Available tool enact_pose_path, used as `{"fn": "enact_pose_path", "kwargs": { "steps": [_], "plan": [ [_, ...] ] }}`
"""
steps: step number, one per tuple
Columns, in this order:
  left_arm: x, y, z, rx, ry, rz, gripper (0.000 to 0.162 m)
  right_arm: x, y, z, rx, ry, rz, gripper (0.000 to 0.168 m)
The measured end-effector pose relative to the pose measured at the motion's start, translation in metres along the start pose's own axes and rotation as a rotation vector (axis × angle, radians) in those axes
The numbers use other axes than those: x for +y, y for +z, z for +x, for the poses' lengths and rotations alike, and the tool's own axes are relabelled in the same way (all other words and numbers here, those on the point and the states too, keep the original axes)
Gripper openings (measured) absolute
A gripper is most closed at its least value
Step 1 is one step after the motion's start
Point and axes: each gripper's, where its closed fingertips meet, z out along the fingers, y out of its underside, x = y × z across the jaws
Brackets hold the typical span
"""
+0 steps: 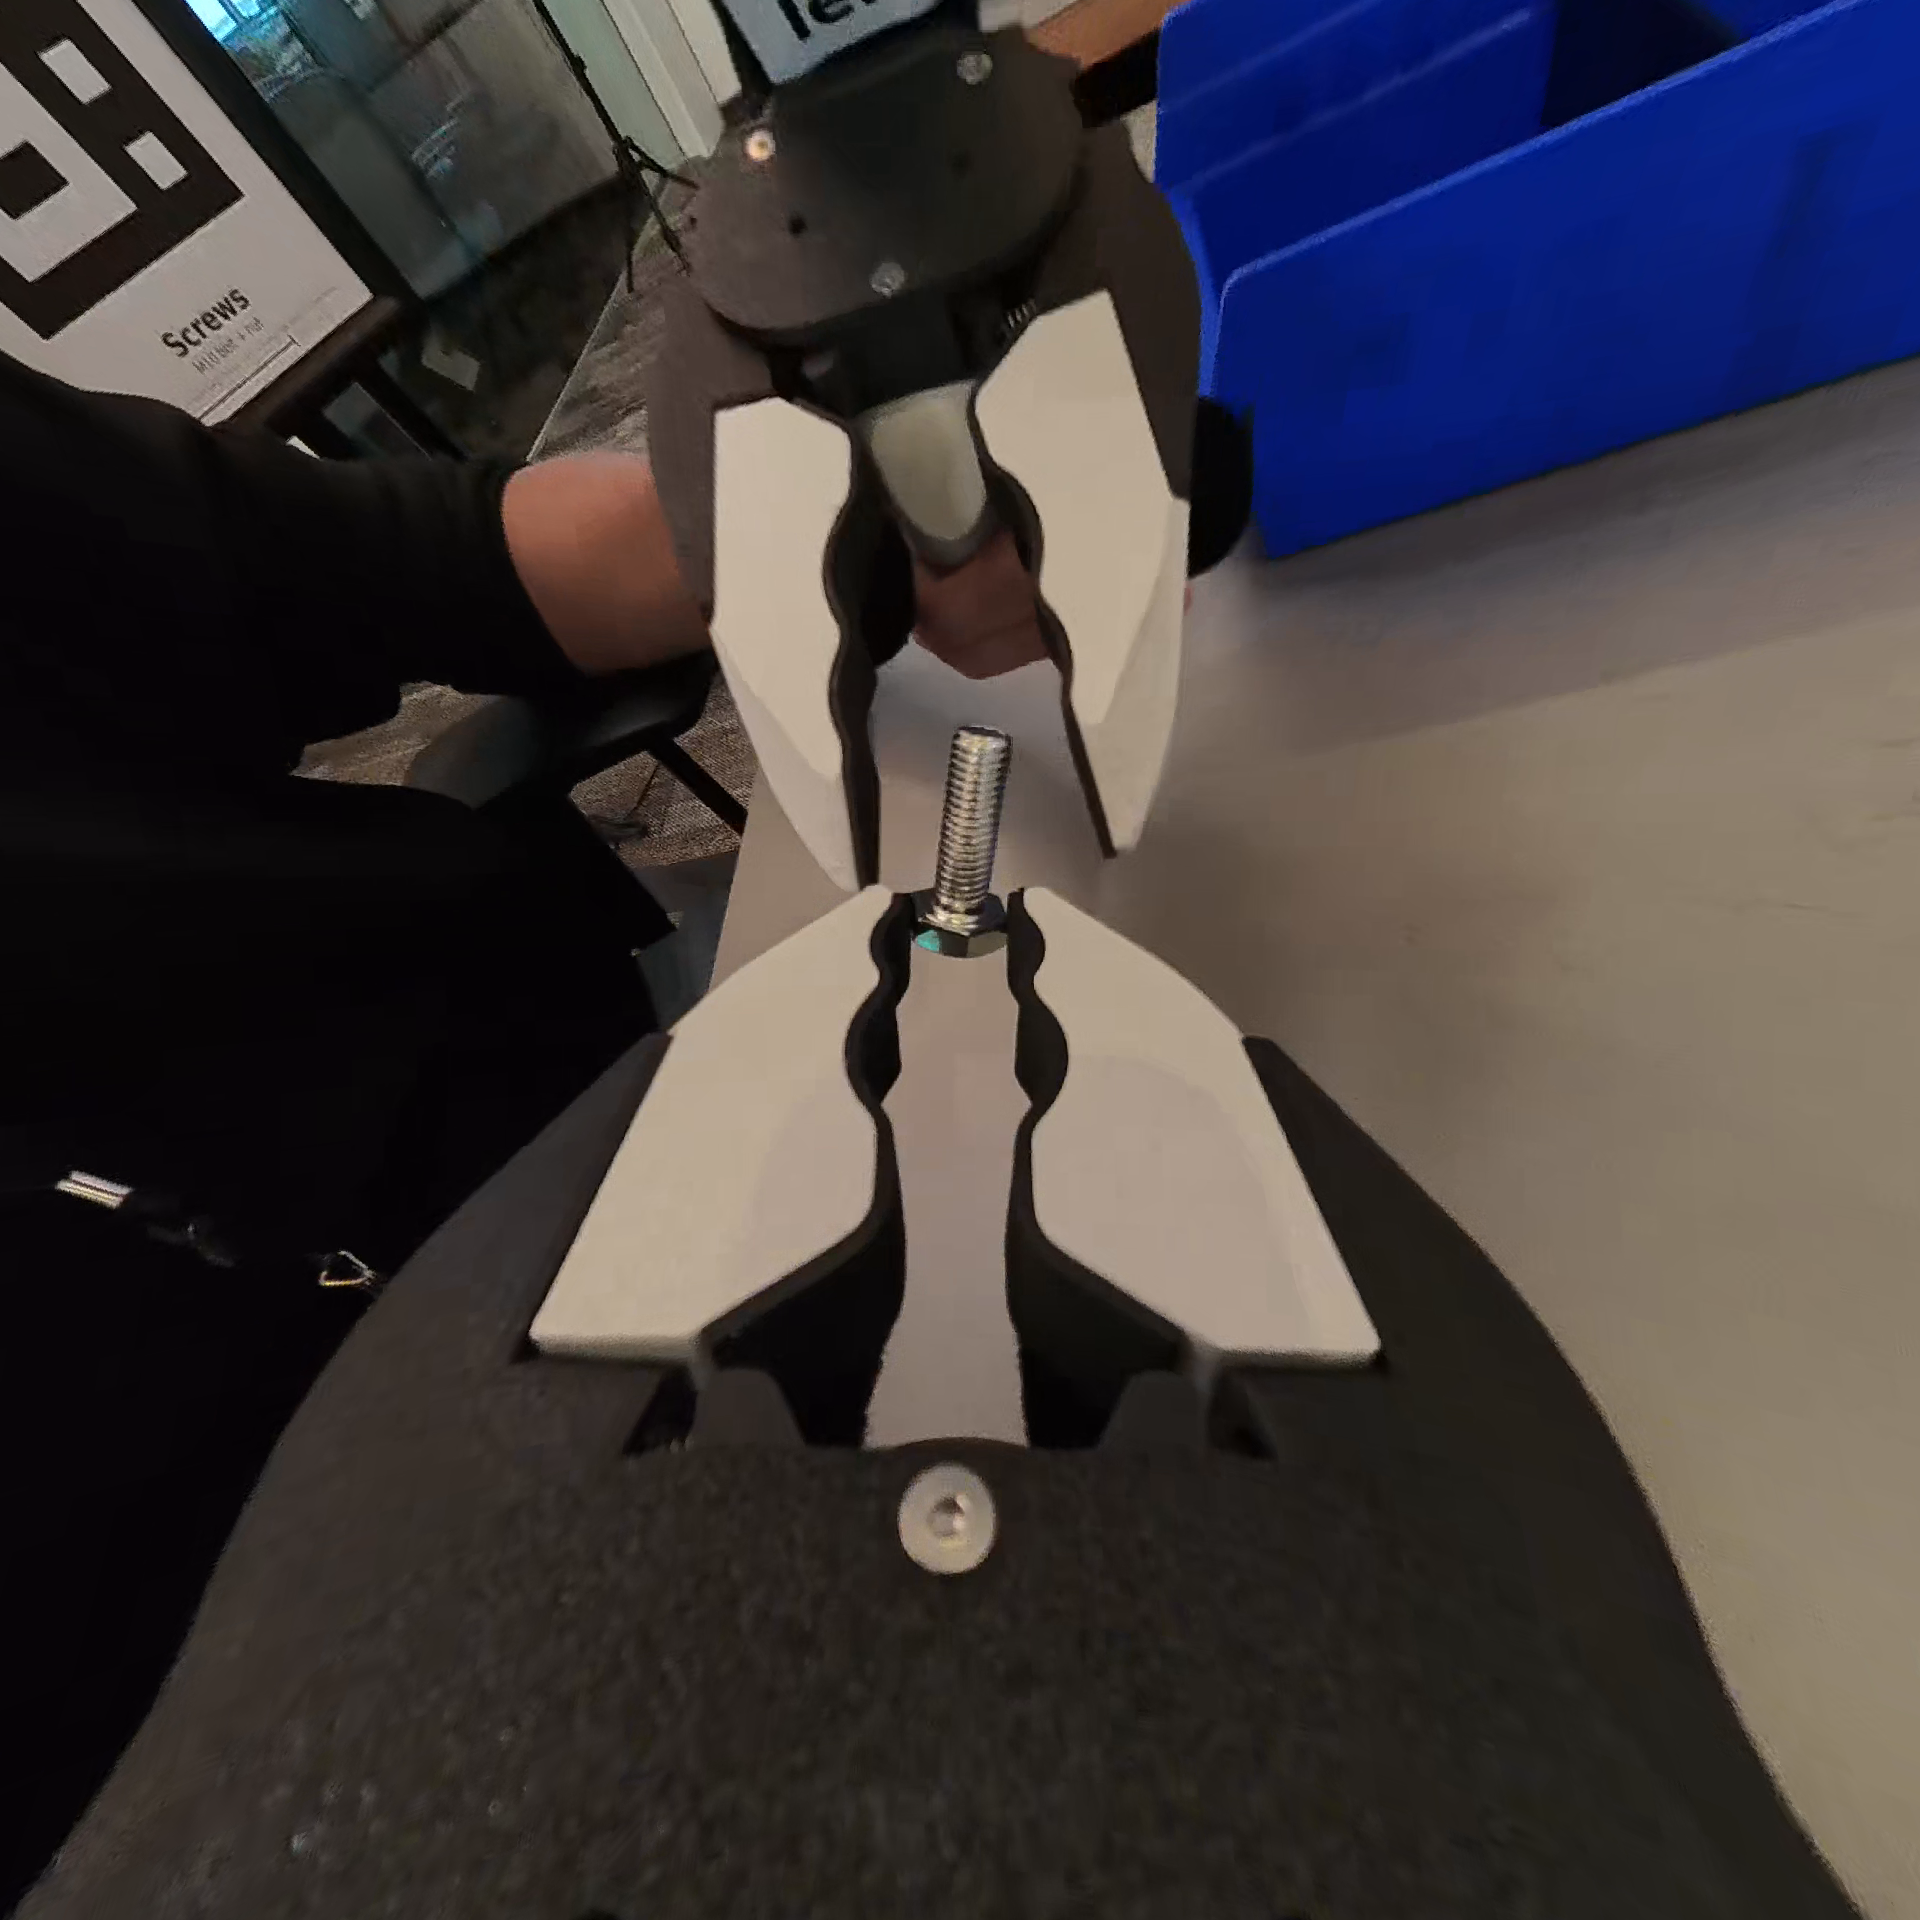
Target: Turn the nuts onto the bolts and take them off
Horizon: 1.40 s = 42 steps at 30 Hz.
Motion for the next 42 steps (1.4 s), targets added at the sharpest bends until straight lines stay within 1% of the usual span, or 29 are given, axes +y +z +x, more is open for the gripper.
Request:
{"fn": "enact_pose_path", "kwargs": {
  "steps": [5,9,13,16,17,18,20,25,27,31,36,38,39,40,41,42],
  "plan": [
    [-0.004,0.0,0.002,0.049,-0.049,0.048,0.028,0.006,0.0,0.002,0.028,-0.024,-0.043,0.018],
    [-0.006,-0.001,0.001,0.062,-0.064,0.067,0.011,0.008,0.0,0.001,0.029,-0.044,-0.064,0.018],
    [-0.006,0.0,0.001,0.074,-0.102,0.06,0.009,0.009,0.0,0.003,0.052,-0.067,-0.069,0.018],
    [-0.016,-0.005,0.0,0.062,-0.101,0.103,0.009,-0.001,-0.003,0.003,0.036,-0.063,0.029,0.018],
    [-0.019,-0.007,-0.001,0.048,-0.096,0.118,0.009,-0.002,-0.005,0.004,0.027,-0.053,0.053,0.021],
    [-0.022,-0.009,-0.003,0.03,-0.088,0.129,0.009,-0.002,-0.005,0.004,0.018,-0.037,0.069,0.029],
    [-0.025,-0.012,-0.003,0.016,-0.082,0.139,0.009,-0.002,-0.003,0.004,-0.005,-0.014,0.098,0.032],
    [-0.026,-0.013,0.002,0.058,-0.076,0.154,0.009,-0.004,0.009,-0.003,-0.097,0.025,0.135,0.027],
    [-0.024,-0.012,0.001,0.054,-0.075,0.147,0.009,-0.004,0.011,-0.005,-0.127,0.038,0.149,0.021],
    [-0.02,-0.011,0.002,0.06,-0.078,0.129,0.009,-0.002,0.013,-0.004,-0.136,0.049,0.155,0.019],
    [-0.024,-0.01,0.001,0.067,-0.099,0.159,0.009,-0.004,0.01,-0.004,-0.124,0.023,0.169,0.018],
    [-0.028,-0.012,-0.002,0.041,-0.101,0.176,0.009,-0.007,0.008,-0.003,-0.119,0.031,0.196,0.018],
    [-0.032,-0.016,-0.004,0.022,-0.099,0.182,0.013,-0.008,0.007,-0.002,-0.125,0.044,0.207,0.018],
    [-0.039,-0.024,-0.008,-0.011,-0.103,0.201,0.025,-0.009,0.006,0.001,-0.113,0.057,0.223,0.018],
    [-0.046,-0.036,-0.011,-0.043,-0.106,0.218,0.032,-0.01,0.004,0.006,-0.1,0.077,0.249,0.018],
    [-0.053,-0.051,-0.014,-0.076,-0.099,0.229,0.033,-0.012,0.001,0.009,-0.098,0.102,0.281,0.018]
  ]
}}
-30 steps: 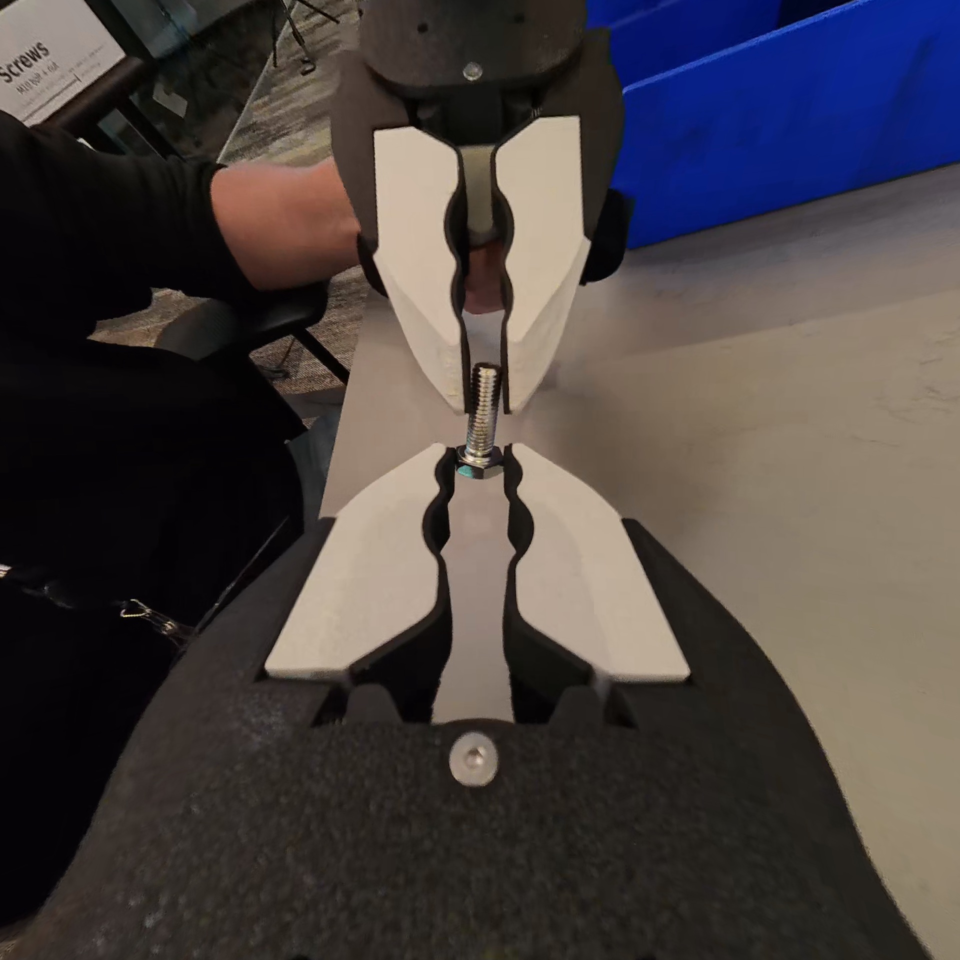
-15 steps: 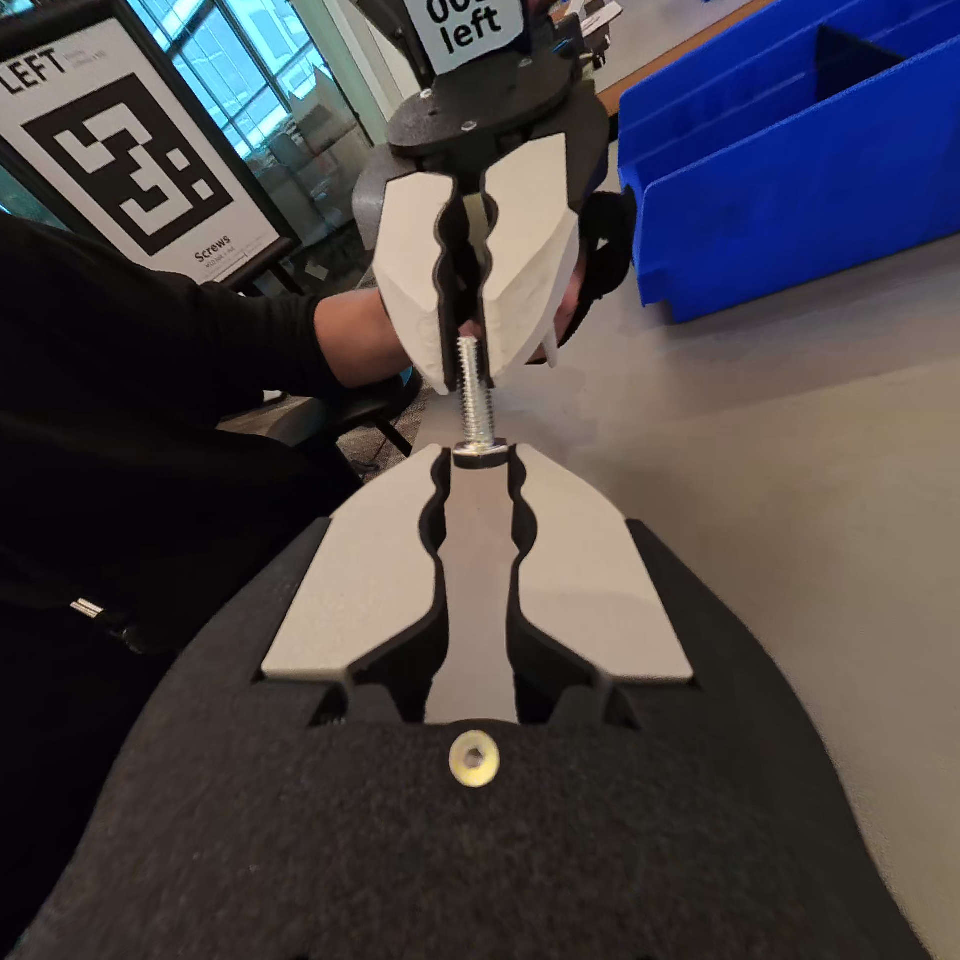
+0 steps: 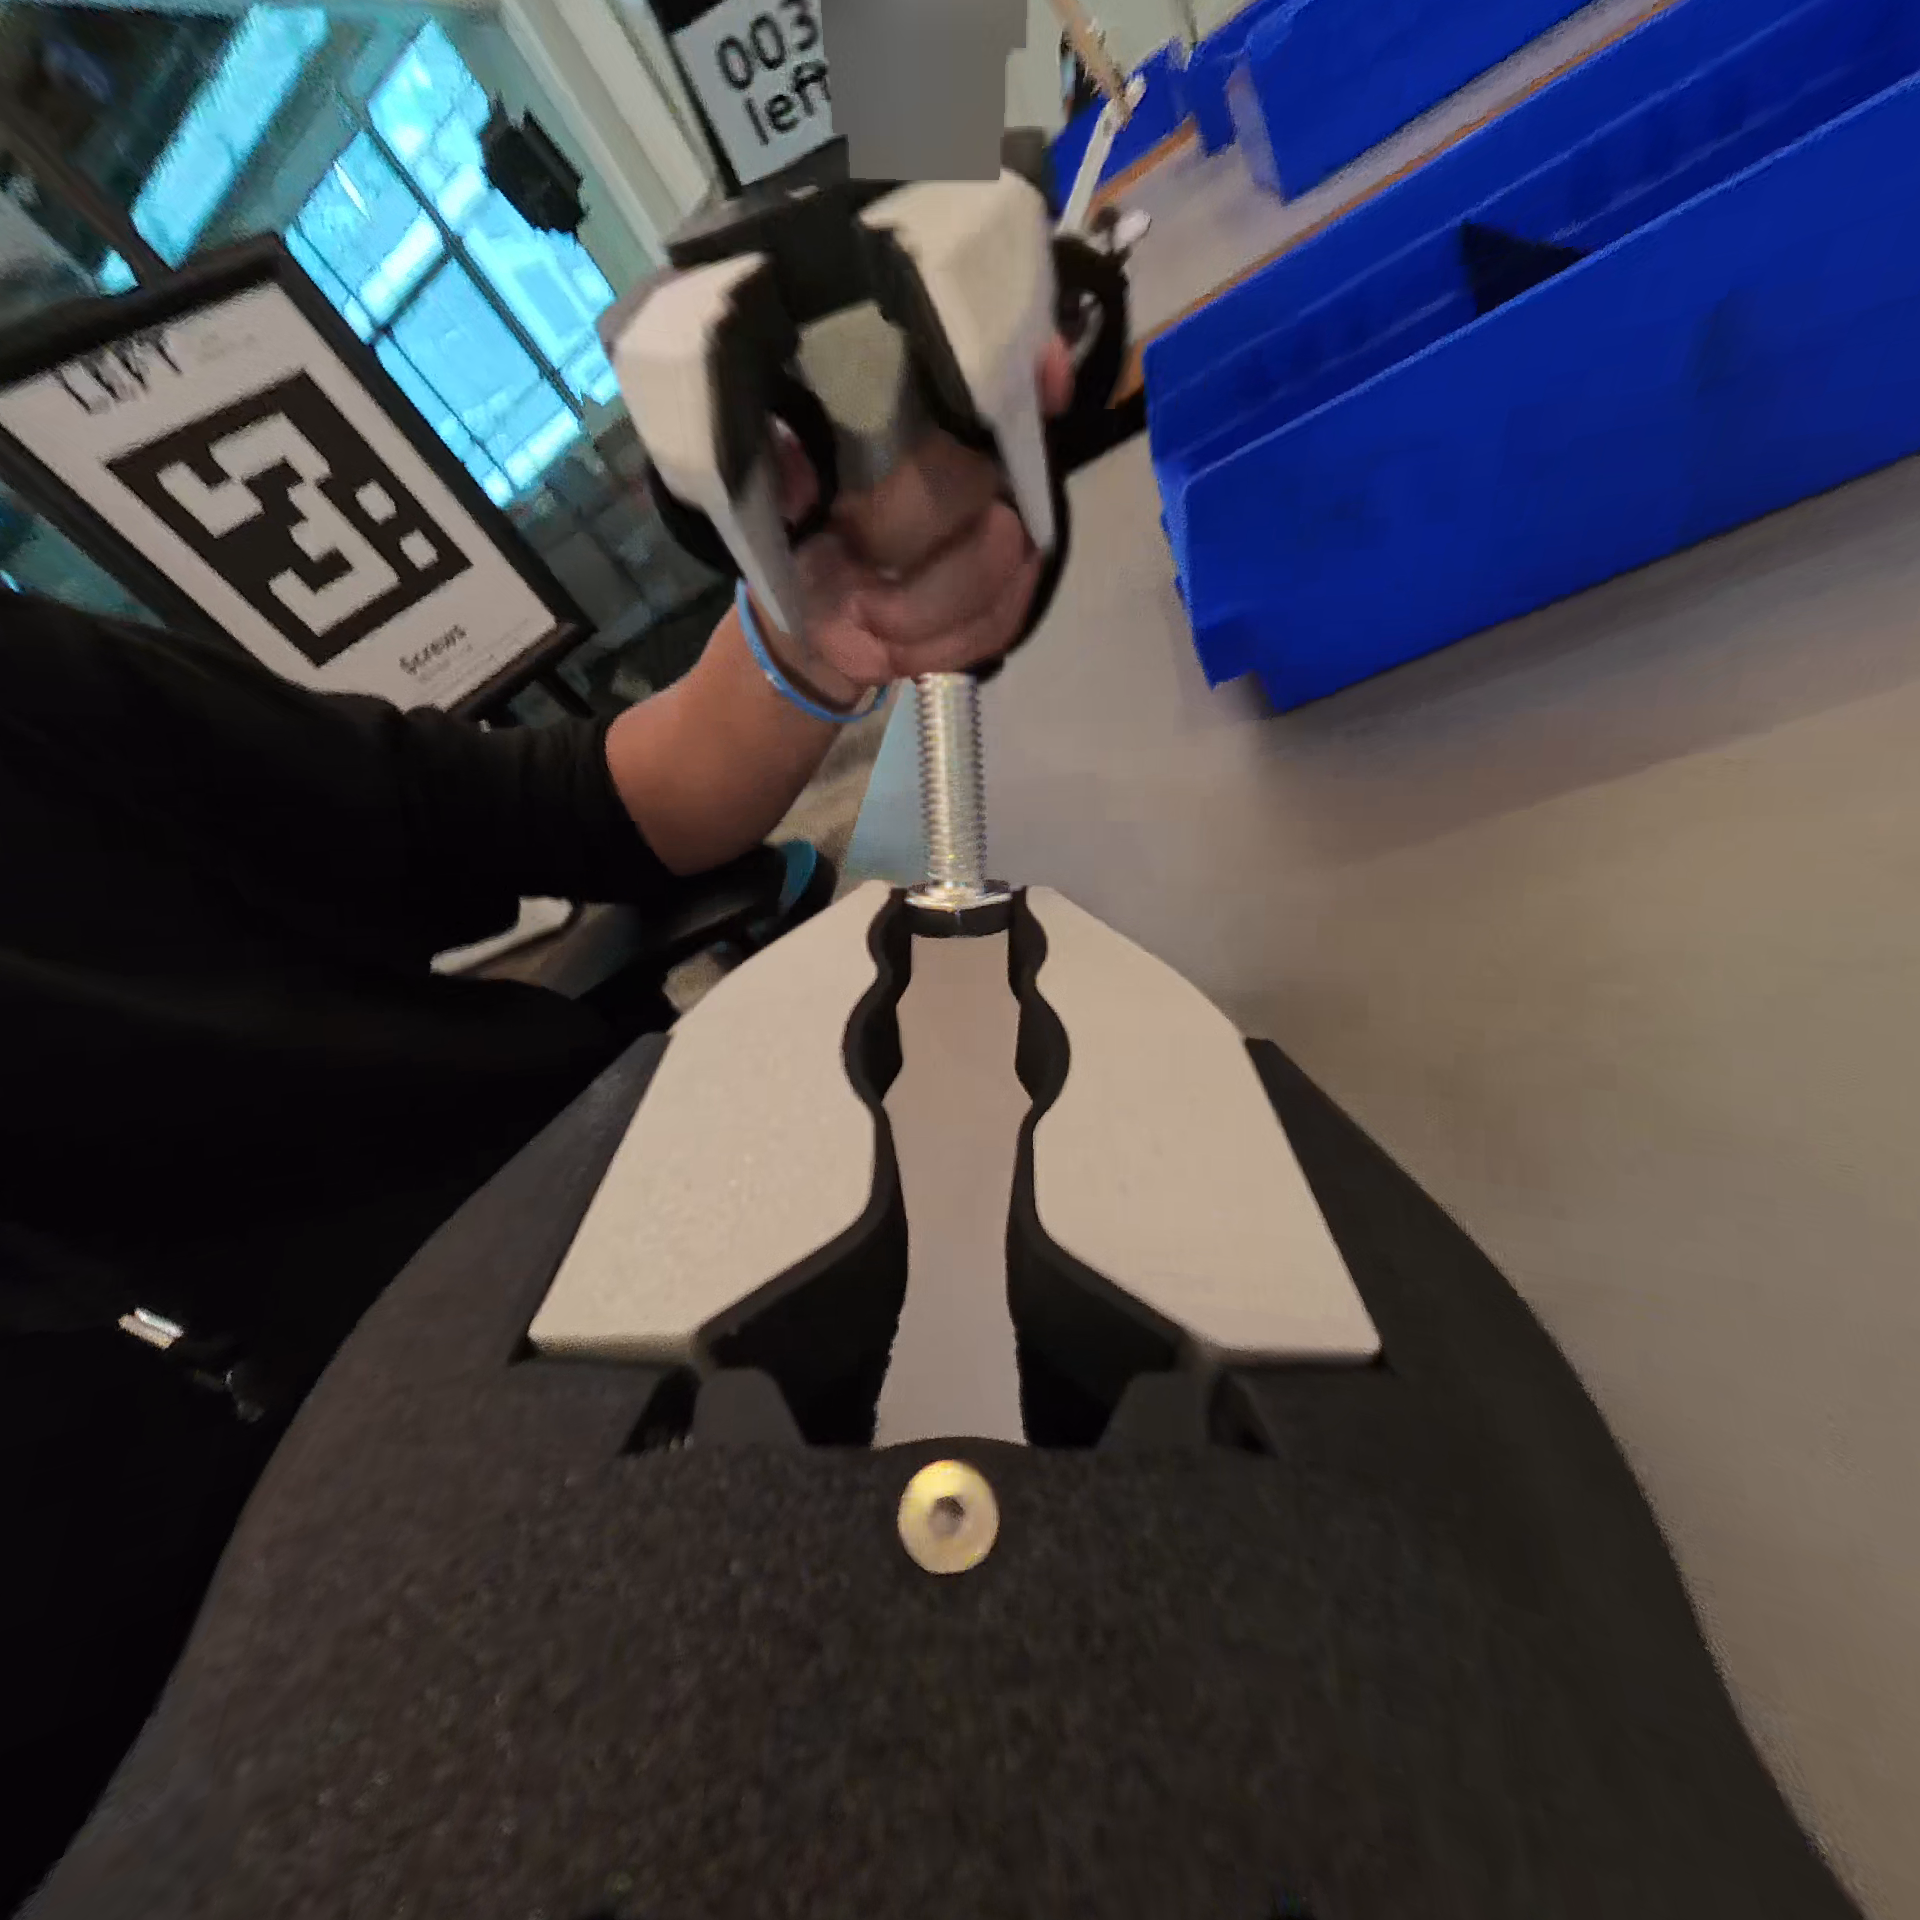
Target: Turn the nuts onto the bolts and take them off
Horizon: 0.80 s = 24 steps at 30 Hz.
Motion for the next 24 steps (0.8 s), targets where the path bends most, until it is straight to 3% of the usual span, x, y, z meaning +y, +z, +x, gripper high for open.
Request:
{"fn": "enact_pose_path", "kwargs": {
  "steps": [2,5,11,14,18,24],
  "plan": [
    [-0.014,-0.031,-0.017,-0.129,0.027,-0.021,0.035,-0.006,-0.006,0.004,-0.007,0.04,0.073,0.018],
    [-0.008,-0.088,-0.055,-0.357,0.02,-0.189,0.037,-0.013,-0.016,0.008,0.002,0.043,0.161,0.018],
    [0.054,-0.197,-0.139,-0.685,0.016,-0.808,0.039,-0.016,-0.023,0.01,0.01,0.026,0.196,0.018],
    [0.089,-0.211,-0.158,-0.654,0.007,-1.011,0.04,-0.012,-0.02,0.011,0.004,0.028,0.173,0.018],
    [0.126,-0.217,-0.182,-0.621,-0.003,-1.14,0.04,-0.008,-0.017,0.011,0.012,0.019,0.152,0.018],
    [0.15,-0.216,-0.213,-0.637,-0.18,-1.06,0.039,-0.004,-0.016,0.011,0.007,0.031,0.142,0.018]
  ]
}}
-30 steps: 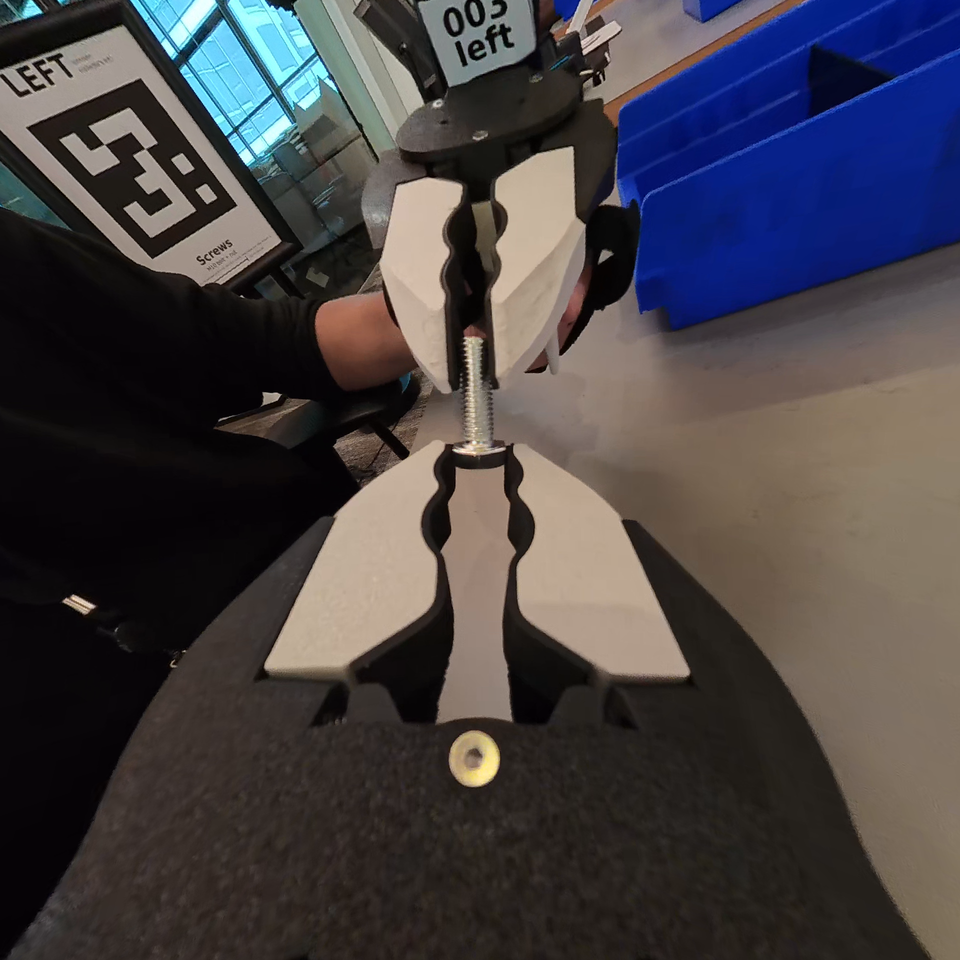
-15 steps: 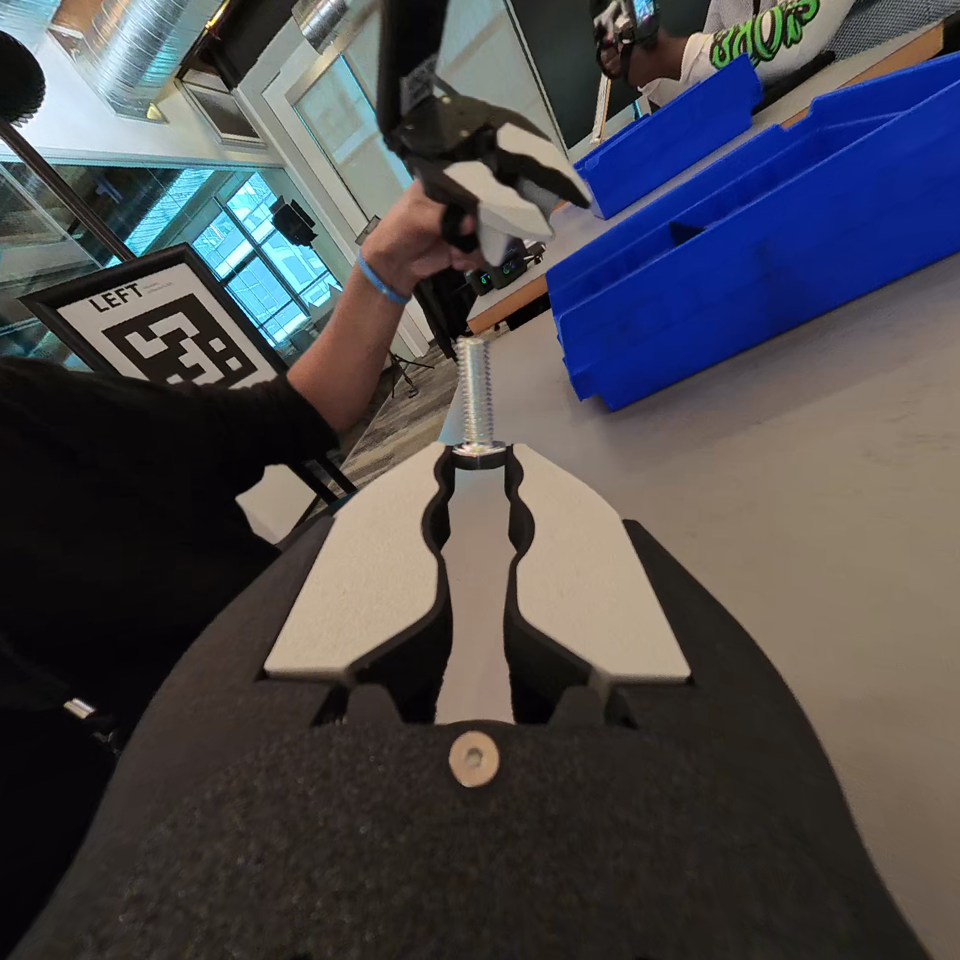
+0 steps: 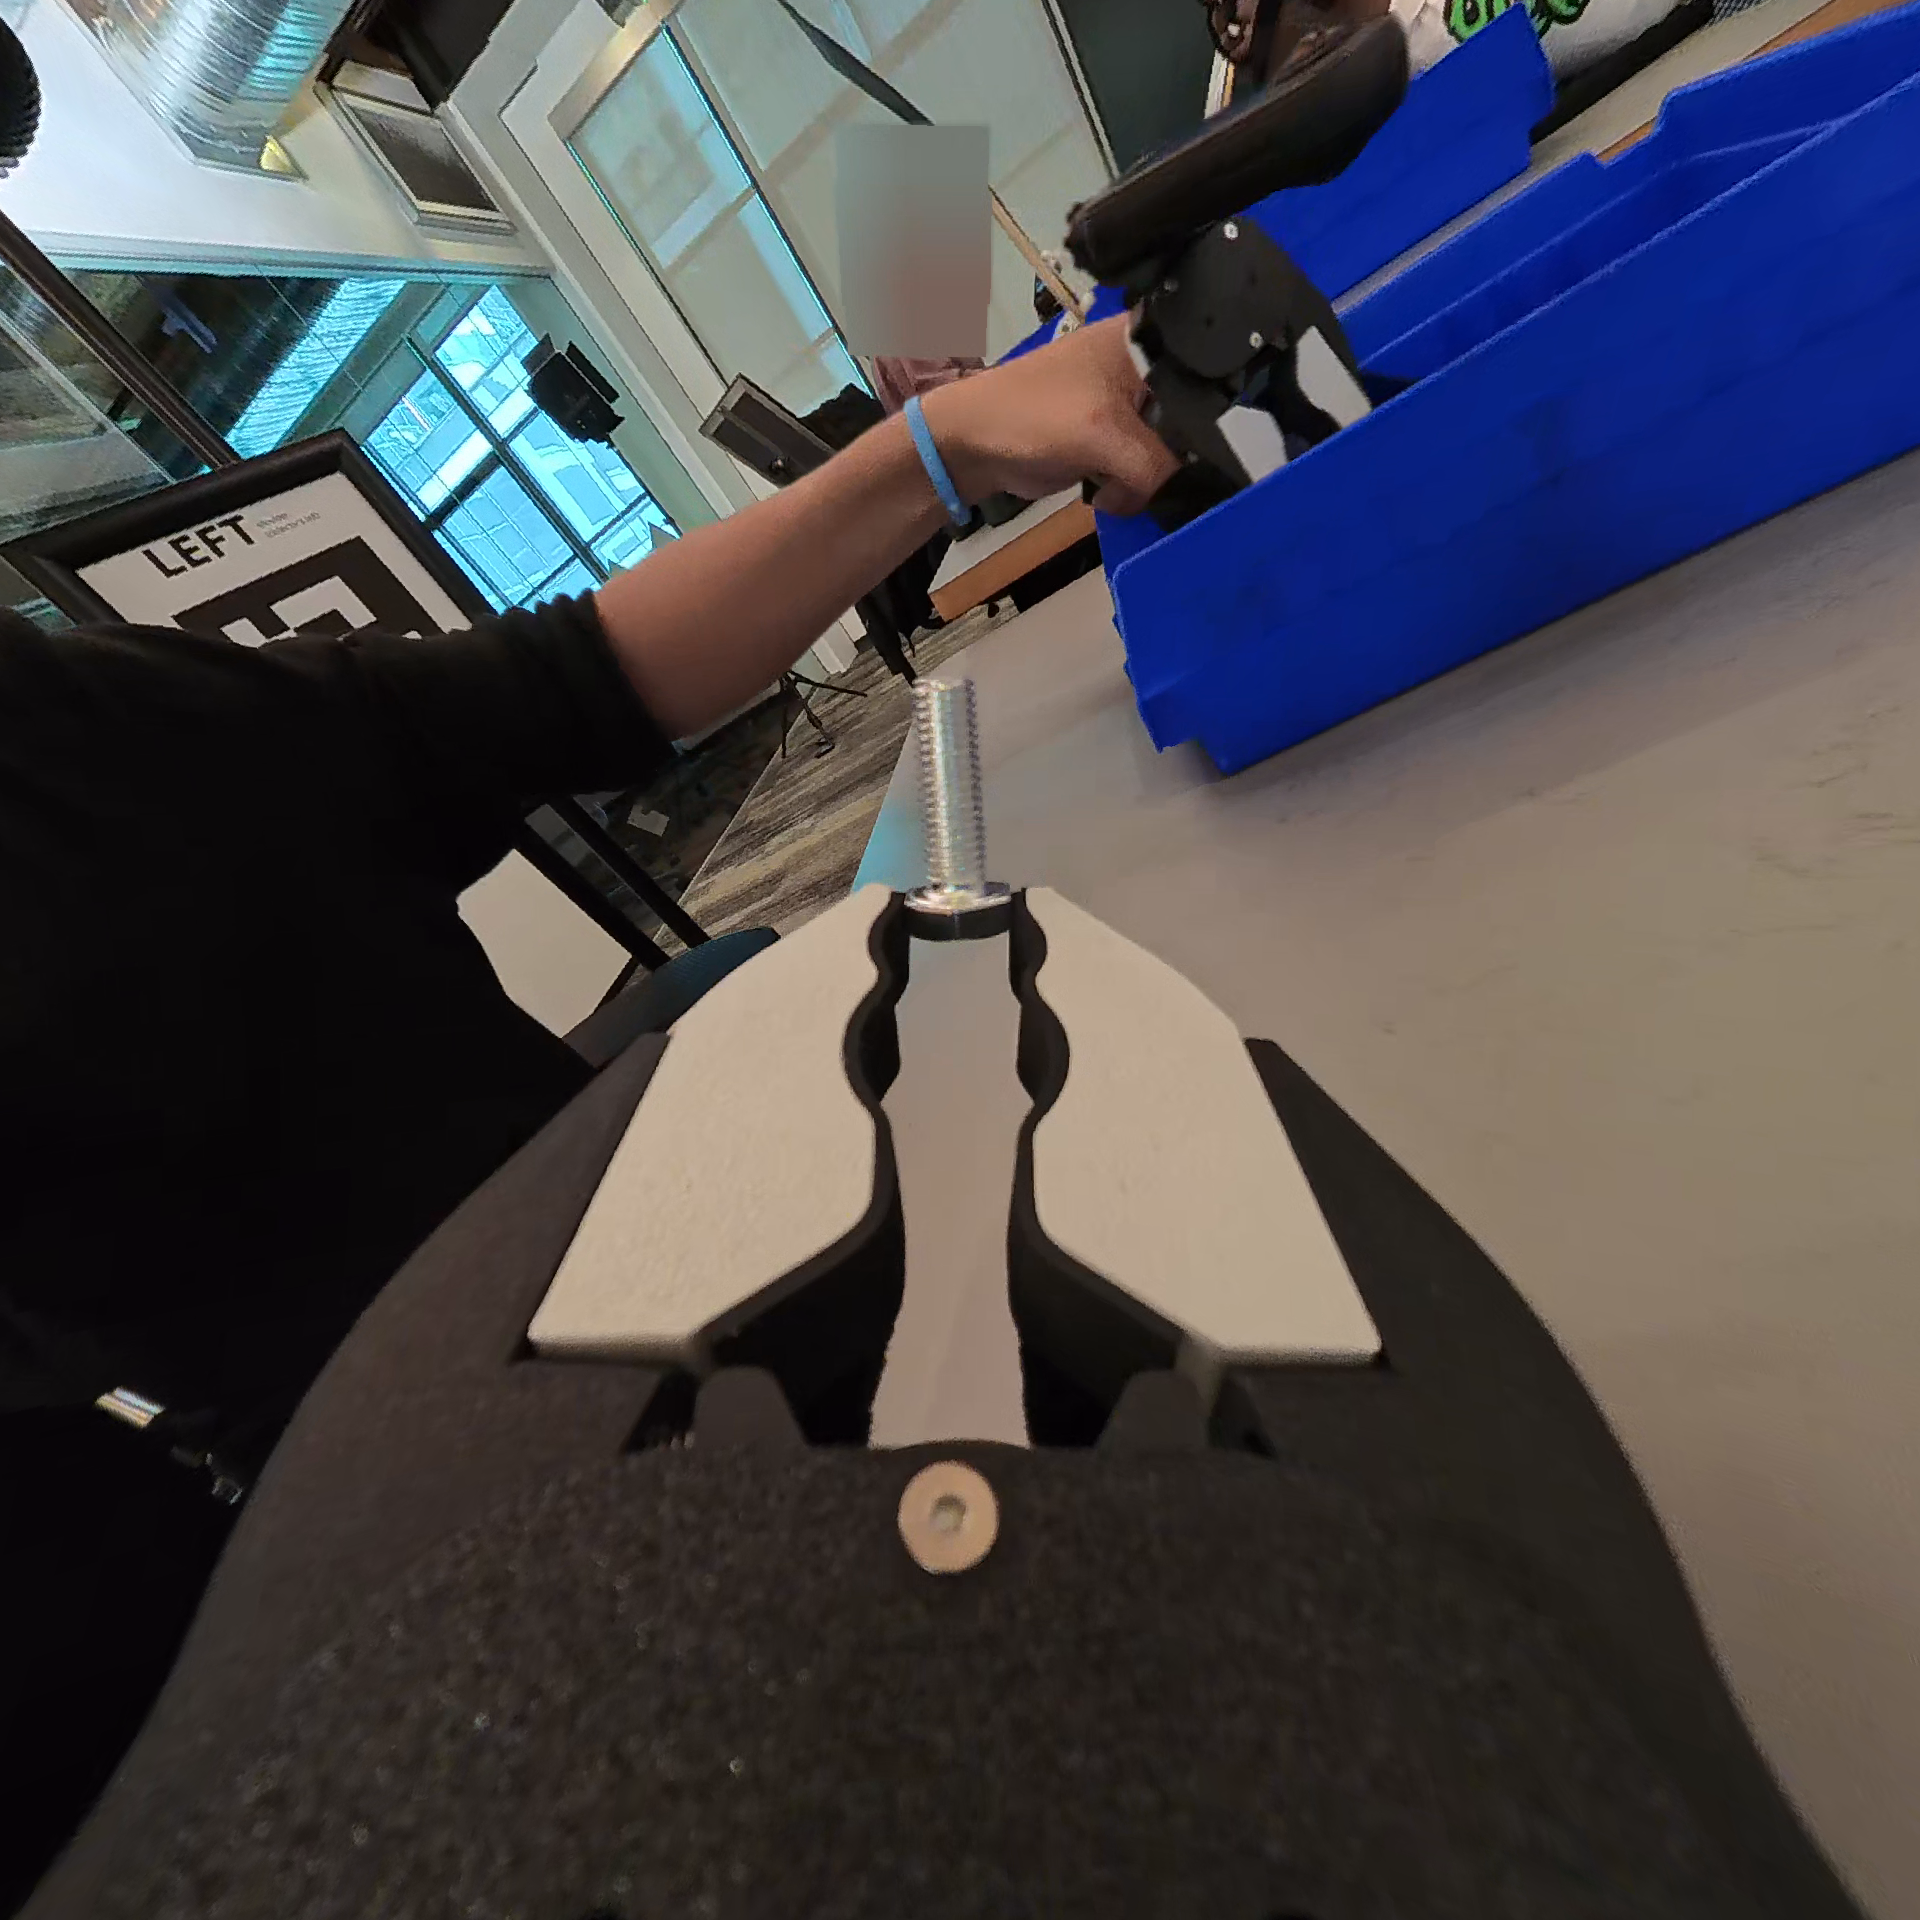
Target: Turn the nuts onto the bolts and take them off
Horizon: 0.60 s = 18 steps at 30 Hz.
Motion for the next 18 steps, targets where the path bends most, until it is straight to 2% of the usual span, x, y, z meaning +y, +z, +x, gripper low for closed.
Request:
{"fn": "enact_pose_path", "kwargs": {
  "steps": [6,9,12,15,18],
  "plan": [
    [0.007,0.016,-0.004,-0.017,-0.06,-0.073,0.034,0.002,0.002,-0.001,-0.005,-0.001,-0.015,0.018],
    [0.007,0.018,-0.003,-0.017,-0.097,-0.078,0.017,0.003,0.003,0.001,-0.003,0.005,-0.017,0.018],
    [0.012,0.016,-0.003,-0.025,-0.092,-0.122,0.017,0.003,0.002,0.003,0.014,-0.004,-0.018,0.018],
    [0.007,-0.002,0.005,0.029,-0.092,-0.089,0.016,0.0,-0.003,0.014,0.102,-0.072,-0.037,0.018],
    [-0.026,-0.049,0.026,0.171,-0.162,0.058,0.016,-0.01,-0.01,0.043,0.349,-0.254,-0.108,0.018]
  ]
}}
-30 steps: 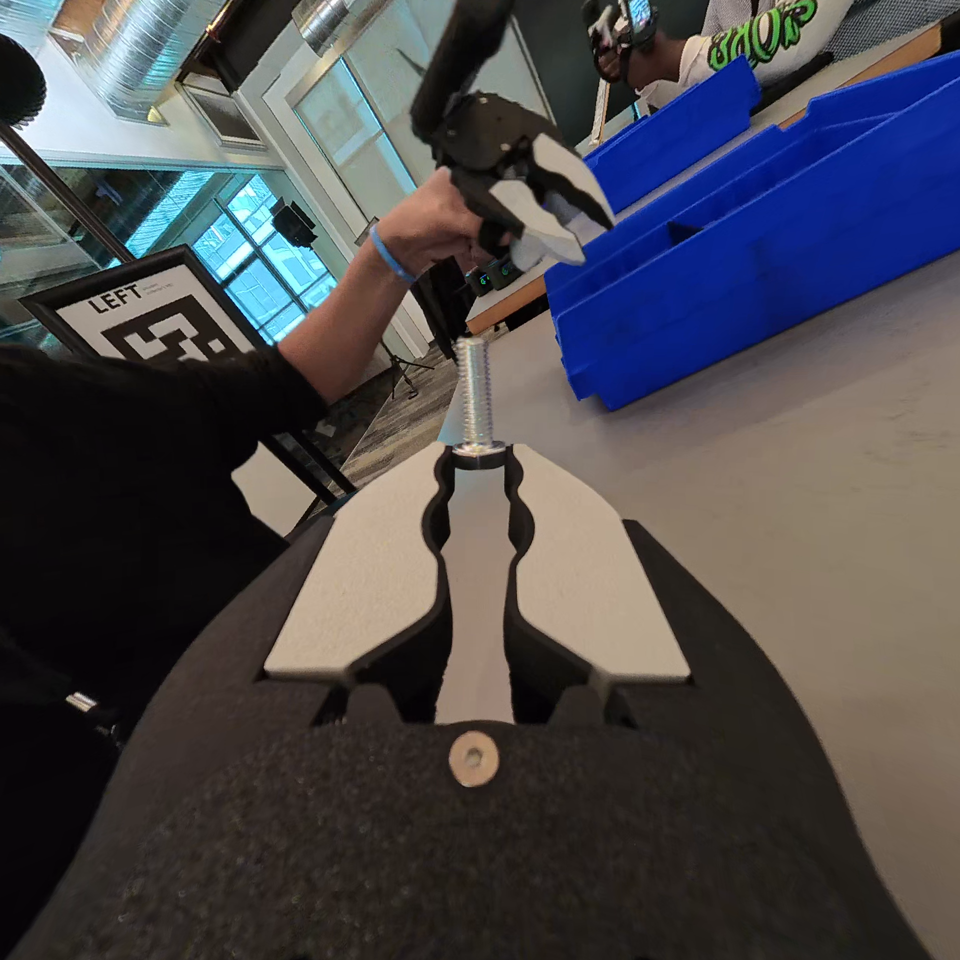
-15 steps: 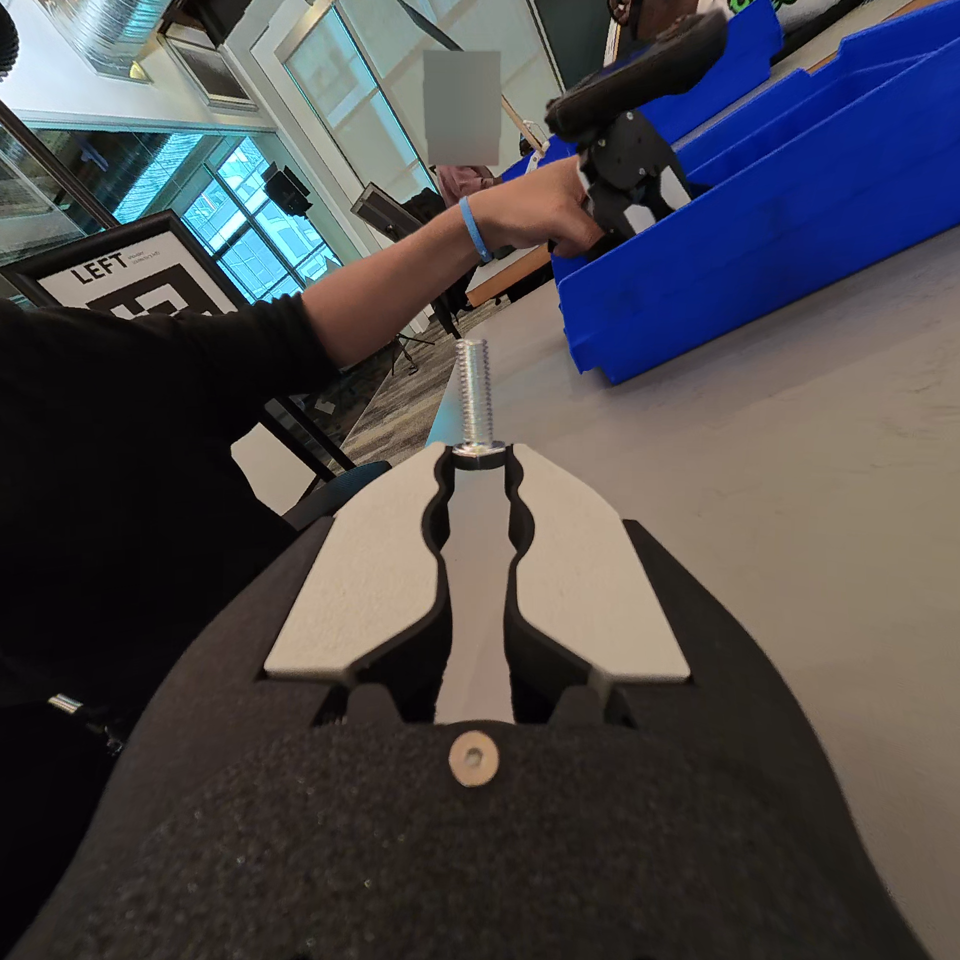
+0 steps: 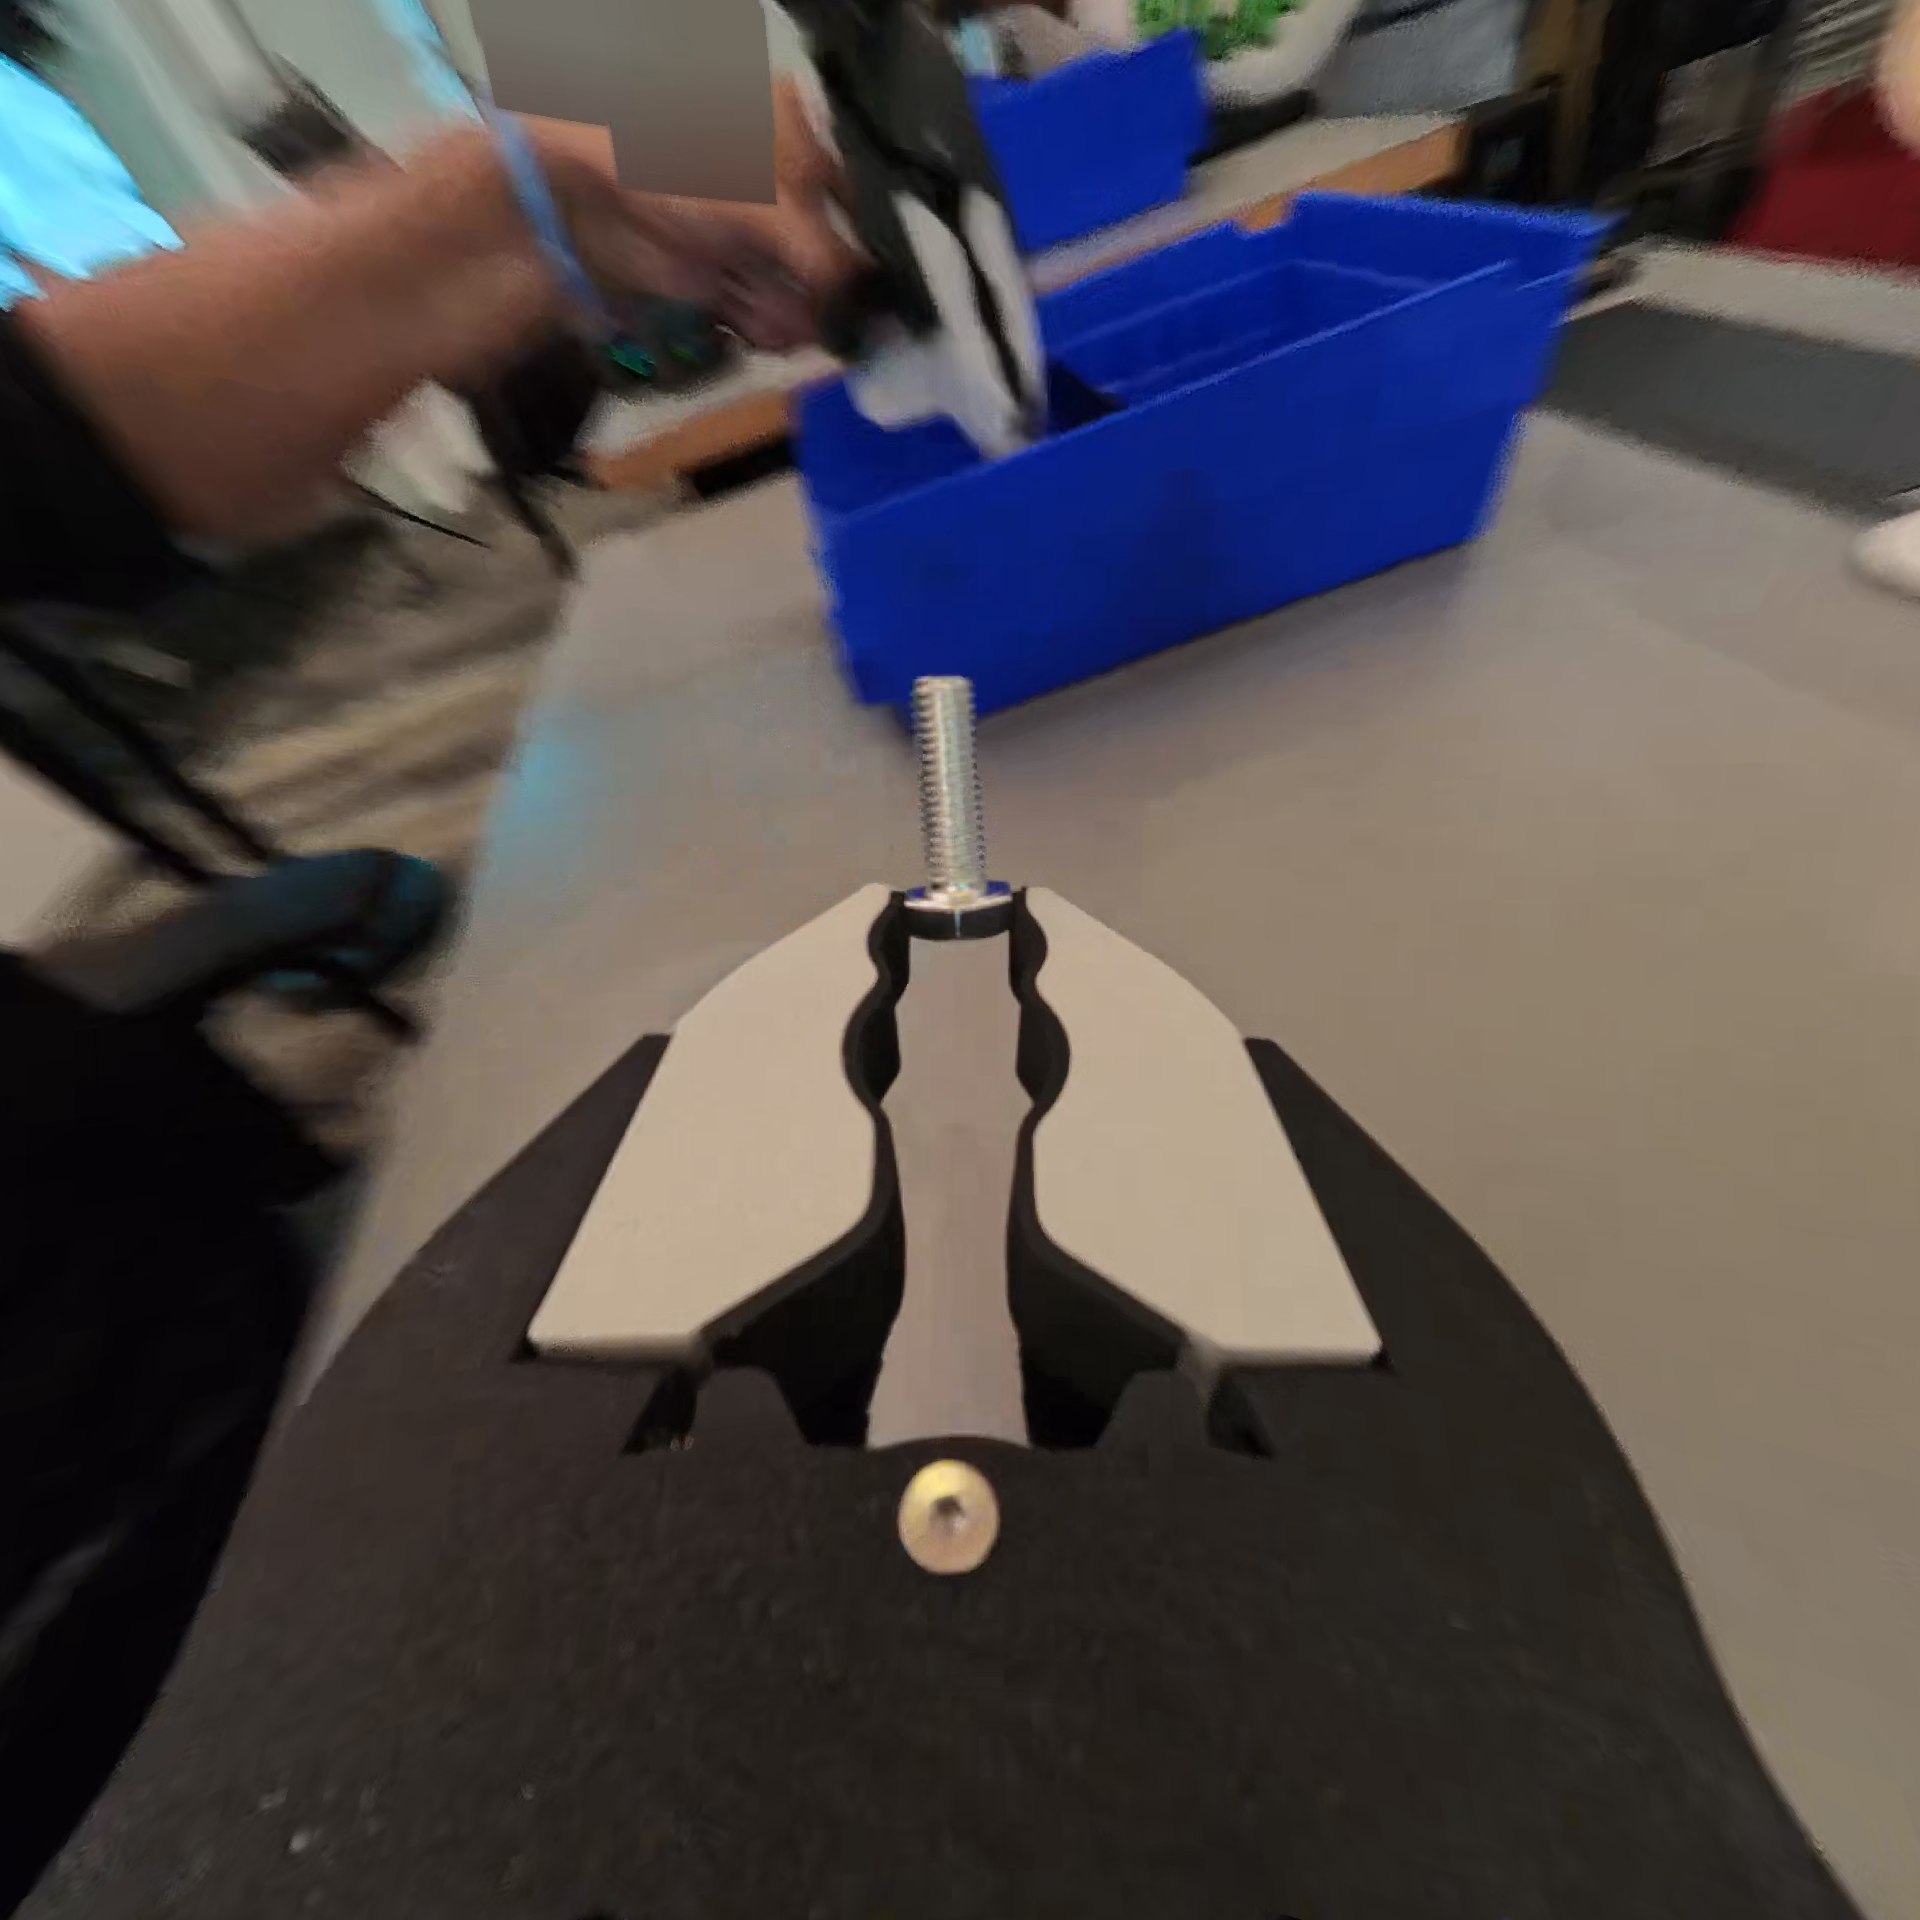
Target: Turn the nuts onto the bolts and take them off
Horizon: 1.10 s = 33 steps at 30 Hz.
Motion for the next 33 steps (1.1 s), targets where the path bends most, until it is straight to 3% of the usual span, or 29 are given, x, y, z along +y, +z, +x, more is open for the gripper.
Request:
{"fn": "enact_pose_path", "kwargs": {
  "steps": [2,5,11,21,33],
  "plan": [
    [-0.03,-0.029,0.033,0.113,-0.037,0.088,0.016,-0.008,0.001,0.02,0.177,-0.153,-0.055,0.018],
    [-0.073,-0.056,0.086,0.251,-0.08,0.152,0.016,-0.026,0.007,0.032,0.316,-0.3,-0.093,0.018],
    [-0.128,-0.054,0.173,0.447,-0.189,0.103,0.016,-0.054,0.018,0.038,0.409,-0.385,-0.056,0.018],
    [-0.149,-0.026,0.23,0.459,-0.17,0.039,0.017,-0.056,0.019,0.035,0.42,-0.39,-0.053,0.018],
    [-0.152,-0.025,0.231,0.455,-0.19,0.042,0.016,-0.059,0.013,0.037,0.44,-0.369,-0.046,0.018]
  ]
}}
